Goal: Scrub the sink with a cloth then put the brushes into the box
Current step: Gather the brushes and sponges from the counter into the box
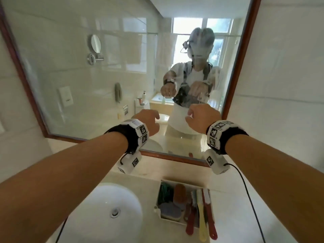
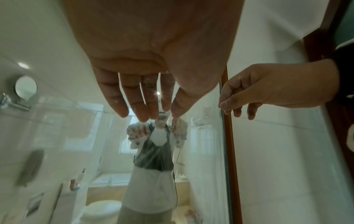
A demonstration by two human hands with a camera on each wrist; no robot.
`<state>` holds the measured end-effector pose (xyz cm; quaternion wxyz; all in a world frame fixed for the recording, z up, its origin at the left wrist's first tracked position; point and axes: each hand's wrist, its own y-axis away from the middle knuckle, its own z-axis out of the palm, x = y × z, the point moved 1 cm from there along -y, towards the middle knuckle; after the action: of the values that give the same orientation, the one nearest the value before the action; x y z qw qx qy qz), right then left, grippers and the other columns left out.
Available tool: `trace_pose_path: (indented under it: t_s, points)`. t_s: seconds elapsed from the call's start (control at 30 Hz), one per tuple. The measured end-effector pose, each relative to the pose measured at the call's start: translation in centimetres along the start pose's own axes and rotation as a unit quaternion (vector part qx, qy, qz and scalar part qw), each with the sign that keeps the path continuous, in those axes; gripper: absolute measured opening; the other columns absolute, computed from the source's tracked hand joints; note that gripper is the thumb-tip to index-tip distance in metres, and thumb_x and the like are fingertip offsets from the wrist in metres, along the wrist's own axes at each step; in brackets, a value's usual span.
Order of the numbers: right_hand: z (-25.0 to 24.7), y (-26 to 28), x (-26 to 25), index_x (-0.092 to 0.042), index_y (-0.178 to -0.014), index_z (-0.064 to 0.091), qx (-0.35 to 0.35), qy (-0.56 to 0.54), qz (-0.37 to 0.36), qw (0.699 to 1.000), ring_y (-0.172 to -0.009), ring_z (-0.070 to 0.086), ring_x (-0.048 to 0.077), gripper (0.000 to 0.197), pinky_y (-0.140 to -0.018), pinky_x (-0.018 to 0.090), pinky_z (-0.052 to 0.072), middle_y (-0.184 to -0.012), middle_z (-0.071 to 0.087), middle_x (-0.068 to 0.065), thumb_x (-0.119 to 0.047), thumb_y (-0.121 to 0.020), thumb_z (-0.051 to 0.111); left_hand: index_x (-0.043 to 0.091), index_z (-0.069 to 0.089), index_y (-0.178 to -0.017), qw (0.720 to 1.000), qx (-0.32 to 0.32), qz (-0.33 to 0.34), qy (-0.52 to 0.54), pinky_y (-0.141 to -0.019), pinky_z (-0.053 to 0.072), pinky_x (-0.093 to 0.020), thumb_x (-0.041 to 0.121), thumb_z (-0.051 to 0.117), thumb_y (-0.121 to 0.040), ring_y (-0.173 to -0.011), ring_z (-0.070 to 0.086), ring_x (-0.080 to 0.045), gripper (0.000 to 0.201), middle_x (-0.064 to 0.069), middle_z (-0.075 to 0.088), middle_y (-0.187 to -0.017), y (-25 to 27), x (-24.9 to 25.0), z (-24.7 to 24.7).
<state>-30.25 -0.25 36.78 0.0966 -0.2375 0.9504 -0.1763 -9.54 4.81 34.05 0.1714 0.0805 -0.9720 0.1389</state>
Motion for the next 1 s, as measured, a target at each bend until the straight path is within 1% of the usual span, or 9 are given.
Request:
trace_pose_path:
  t_s: [0.13, 0.33, 0.43, 0.5, 0.63, 0.7, 0.8, 0.93, 1.0]
  points:
    - [-4.1, 0.6, -7.0, -0.023, -0.102, 0.063, 0.039, 0.027, -0.024, 0.999, -0.097, 0.06, 0.021, 0.022, -0.082, 0.033, 0.05, -0.105, 0.064, -0.004, -0.038, -0.092, 0.051, 0.04, 0.056, -0.107, 0.999, 0.024, 0.002, -0.025, -0.085, 0.053, -0.032, 0.042, 0.055, -0.077, -0.094, 0.061, -0.014, 0.031, 0.012, 0.061, -0.112, 3.0, -3.6, -7.5]
    - [-6.7, 0.6, -18.6, -0.024, -0.102, 0.059, 0.048, 0.033, -0.047, 0.997, -0.09, 0.058, 0.02, 0.022, -0.077, 0.032, 0.05, -0.103, 0.063, -0.003, -0.039, -0.09, 0.048, 0.034, 0.056, -0.12, 0.996, 0.066, -0.016, -0.065, -0.086, 0.048, -0.027, 0.036, 0.056, -0.085, -0.106, 0.059, -0.017, 0.035, 0.009, 0.058, -0.122, 7.8, -12.0, -16.9]
    - [-6.8, 0.2, -24.4, -0.025, -0.109, 0.059, 0.041, 0.031, -0.07, 0.996, -0.099, 0.059, 0.02, 0.026, -0.082, 0.034, 0.05, -0.109, 0.062, -0.004, -0.04, -0.091, 0.048, 0.033, 0.057, -0.118, 0.994, 0.081, -0.024, -0.067, -0.089, 0.05, -0.03, 0.037, 0.057, -0.085, -0.104, 0.06, -0.017, 0.034, 0.008, 0.059, -0.119, 9.8, -16.1, -19.8]
    - [-6.1, -0.3, -28.2, -0.026, -0.112, 0.059, 0.028, 0.028, -0.089, 0.995, -0.104, 0.059, 0.021, 0.027, -0.084, 0.035, 0.049, -0.112, 0.062, -0.004, -0.041, -0.092, 0.048, 0.033, 0.058, -0.116, 0.993, 0.085, -0.039, -0.067, -0.09, 0.05, -0.032, 0.038, 0.057, -0.084, -0.104, 0.059, -0.018, 0.033, 0.008, 0.059, -0.118, 11.0, -19.4, -20.9]
    - [-3.9, -2.6, -35.7, -0.025, -0.114, 0.058, 0.023, 0.013, -0.14, 0.99, -0.102, 0.061, 0.023, 0.03, -0.081, 0.034, 0.048, -0.111, 0.063, -0.002, -0.04, -0.09, 0.049, 0.033, 0.057, -0.115, 0.99, 0.095, -0.073, -0.077, -0.088, 0.049, -0.03, 0.038, 0.057, -0.083, -0.105, 0.058, -0.017, 0.032, 0.008, 0.059, -0.118, 12.4, -26.6, -22.1]
    - [-2.3, -3.9, -39.5, -0.023, -0.115, 0.059, 0.012, 0.008, -0.17, 0.985, -0.102, 0.061, 0.025, 0.031, -0.084, 0.037, 0.05, -0.11, 0.062, 0.0, -0.039, -0.09, 0.05, 0.032, 0.057, -0.115, 0.988, 0.084, -0.098, -0.082, -0.087, 0.049, -0.031, 0.037, 0.056, -0.083, -0.104, 0.058, -0.017, 0.033, 0.007, 0.06, -0.117, 13.1, -30.0, -22.1]
    - [0.1, -6.4, -45.0, -0.024, -0.11, 0.06, 0.003, -0.021, -0.208, 0.978, -0.103, 0.059, 0.024, 0.026, -0.094, 0.04, 0.044, -0.106, 0.063, -0.001, -0.038, -0.09, 0.051, 0.032, 0.058, -0.113, 0.982, 0.084, -0.144, -0.087, -0.087, 0.052, -0.033, 0.035, 0.056, -0.08, -0.102, 0.06, -0.019, 0.033, 0.006, 0.06, -0.116, 13.5, -35.1, -22.7]
    - [3.9, -9.6, -52.2, -0.025, -0.105, 0.06, -0.024, -0.067, -0.265, 0.962, -0.097, 0.06, 0.023, 0.021, -0.073, 0.03, 0.04, -0.104, 0.062, -0.002, -0.038, -0.089, 0.053, 0.028, 0.06, -0.113, 0.972, 0.081, -0.194, -0.105, -0.087, 0.052, -0.032, 0.032, 0.058, -0.082, -0.103, 0.06, -0.021, 0.032, 0.004, 0.061, -0.116, 13.1, -41.9, -24.0]
    - [6.5, -10.0, -55.1, -0.025, -0.102, 0.061, -0.052, -0.086, -0.287, 0.953, -0.091, 0.062, 0.023, 0.019, -0.071, 0.03, 0.043, -0.1, 0.062, -0.003, -0.036, -0.088, 0.054, 0.031, 0.059, -0.113, 0.965, 0.078, -0.224, -0.107, -0.087, 0.051, -0.032, 0.035, 0.058, -0.081, -0.104, 0.06, -0.02, 0.032, 0.006, 0.061, -0.117, 13.0, -45.1, -23.9]
